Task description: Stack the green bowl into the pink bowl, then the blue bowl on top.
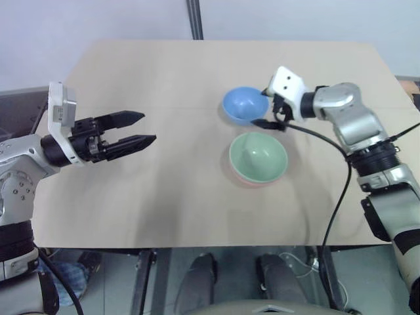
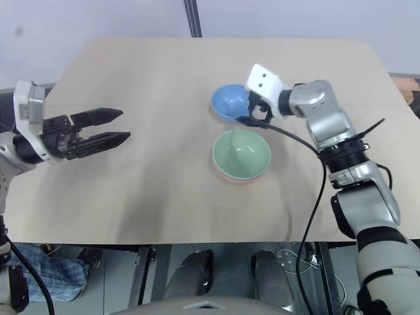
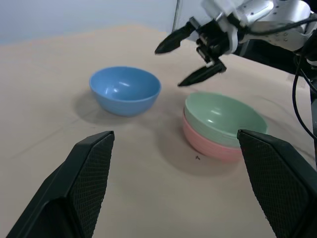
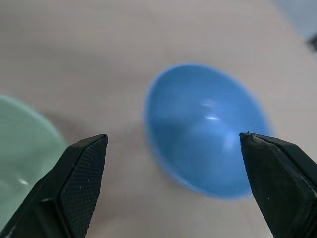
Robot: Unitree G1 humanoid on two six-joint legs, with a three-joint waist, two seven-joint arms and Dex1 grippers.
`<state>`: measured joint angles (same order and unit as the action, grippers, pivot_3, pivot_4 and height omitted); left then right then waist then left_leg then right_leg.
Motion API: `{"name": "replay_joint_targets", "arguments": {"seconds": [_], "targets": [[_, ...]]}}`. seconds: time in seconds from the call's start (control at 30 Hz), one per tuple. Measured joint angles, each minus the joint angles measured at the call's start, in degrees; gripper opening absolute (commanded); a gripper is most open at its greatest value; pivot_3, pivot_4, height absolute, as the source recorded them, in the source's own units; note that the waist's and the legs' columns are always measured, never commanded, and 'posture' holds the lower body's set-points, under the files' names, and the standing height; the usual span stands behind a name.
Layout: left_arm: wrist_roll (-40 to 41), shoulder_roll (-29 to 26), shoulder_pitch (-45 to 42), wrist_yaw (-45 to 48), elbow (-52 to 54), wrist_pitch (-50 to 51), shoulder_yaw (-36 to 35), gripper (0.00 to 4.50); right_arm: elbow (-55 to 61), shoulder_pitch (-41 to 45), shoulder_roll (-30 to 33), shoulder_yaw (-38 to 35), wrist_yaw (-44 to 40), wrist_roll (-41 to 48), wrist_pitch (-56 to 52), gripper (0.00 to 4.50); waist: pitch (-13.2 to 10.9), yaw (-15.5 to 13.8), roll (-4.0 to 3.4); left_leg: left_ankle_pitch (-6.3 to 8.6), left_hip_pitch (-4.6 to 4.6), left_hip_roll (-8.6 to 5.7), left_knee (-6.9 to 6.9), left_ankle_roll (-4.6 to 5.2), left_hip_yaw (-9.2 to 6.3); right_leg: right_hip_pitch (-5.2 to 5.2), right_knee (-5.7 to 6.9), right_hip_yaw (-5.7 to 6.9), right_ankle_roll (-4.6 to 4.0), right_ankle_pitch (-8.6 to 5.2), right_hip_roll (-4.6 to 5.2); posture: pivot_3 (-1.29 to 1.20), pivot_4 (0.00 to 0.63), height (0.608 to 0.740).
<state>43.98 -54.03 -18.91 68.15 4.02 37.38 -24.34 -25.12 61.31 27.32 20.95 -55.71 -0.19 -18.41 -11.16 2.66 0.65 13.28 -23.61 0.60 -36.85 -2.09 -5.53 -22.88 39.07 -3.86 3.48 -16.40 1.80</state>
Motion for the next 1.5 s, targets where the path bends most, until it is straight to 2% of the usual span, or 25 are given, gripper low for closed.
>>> {"name": "replay_joint_targets", "arguments": {"seconds": [0.07,0.23,0.5,0.6,0.67,0.83,0.87,1.3,1.4,1.5], "targets": [[0.07,0.01,0.59,-0.39,0.29,-0.01,-0.15,4.22,-1.27,0.75,-1.36,0.94,-0.15,-1.31,0.06,4.50,0.00,0.06,0.00,-0.09,-0.31,-0.01,-0.15,-0.15,0.03,-0.31,0.19,-0.02,0.00,0.00,0.01,0.00,0.150,0.740],[0.46,0.00,1.95,-1.21,2.04,-0.03,-0.84,4.22,-9.26,5.59,-5.90,3.04,1.49,-6.34,0.95,4.50,0.00,0.17,0.01,-0.07,-0.31,-0.03,-0.20,-0.13,0.08,-0.38,0.38,-0.05,-0.01,0.00,0.02,0.00,0.150,0.740],[1.18,0.01,3.37,-2.41,2.79,-0.05,-2.12,4.22,-17.78,8.79,-10.35,3.06,4.70,-10.38,1.58,4.50,0.00,0.88,0.01,-0.02,-0.28,-0.02,-0.24,-0.04,0.17,-0.50,0.65,-0.08,-0.01,-0.01,0.03,0.00,0.150,0.740],[1.19,0.01,3.38,-2.60,3.10,-0.15,-2.12,4.33,-19.35,9.47,-11.54,3.04,5.39,-11.31,1.55,3.72,0.00,1.37,0.01,-0.02,-0.27,-0.02,-0.24,-0.04,0.19,-0.53,0.70,-0.11,-0.01,-0.01,0.03,0.00,0.150,0.740],[1.19,0.01,3.38,-2.91,3.16,-0.25,-2.12,4.33,-20.38,9.60,-12.35,3.05,5.94,-12.11,1.53,2.90,0.00,1.52,0.01,-0.02,-0.26,-0.01,-0.24,-0.04,0.23,-0.57,0.74,-0.13,-0.01,-0.01,0.02,0.00,0.150,0.740],[1.18,0.01,3.28,-3.35,3.16,-0.37,-2.11,4.33,-21.90,9.78,-13.55,3.04,6.80,-13.34,1.53,0.33,0.00,1.64,0.01,-0.02,-0.26,-0.01,-0.24,-0.03,0.25,-0.58,0.75,-0.15,-0.01,-0.01,0.02,0.00,0.150,0.740],[1.19,0.01,3.26,-3.37,3.15,-0.43,-2.11,4.33,-22.09,9.84,-13.79,3.04,6.88,-13.42,1.54,0.09,0.00,1.64,0.01,-0.02,-0.26,-0.01,-0.24,-0.03,0.25,-0.58,0.75,-0.15,-0.01,-0.01,0.02,0.00,0.150,0.740],[1.11,0.02,2.18,-3.34,2.85,-1.52,-1.98,4.33,-21.28,9.97,-13.69,2.05,7.27,-13.94,3.75,0.09,-0.01,1.62,0.00,-0.01,-0.26,-0.01,-0.24,-0.03,0.26,-0.58,0.75,-0.16,-0.01,-0.01,0.02,0.00,0.150,0.740],[1.08,0.25,2.09,-2.79,2.77,-2.00,-1.77,4.33,-14.67,9.63,-10.28,2.01,5.06,-14.15,4.67,0.09,-0.01,1.49,-0.01,-0.01,-0.27,-0.01,-0.24,-0.02,0.26,-0.59,0.74,-0.16,-0.01,-0.01,0.03,0.00,0.150,0.740],[1.06,0.35,1.82,-1.17,2.66,-3.24,-1.42,4.33,-1.70,7.04,-5.98,1.68,0.55,-13.64,2.72,0.09,0.00,1.34,0.01,0.00,-0.28,-0.01,-0.23,0.00,0.25,-0.58,0.71,-0.15,-0.01,-0.01,0.03,0.00,0.150,0.740]]}}
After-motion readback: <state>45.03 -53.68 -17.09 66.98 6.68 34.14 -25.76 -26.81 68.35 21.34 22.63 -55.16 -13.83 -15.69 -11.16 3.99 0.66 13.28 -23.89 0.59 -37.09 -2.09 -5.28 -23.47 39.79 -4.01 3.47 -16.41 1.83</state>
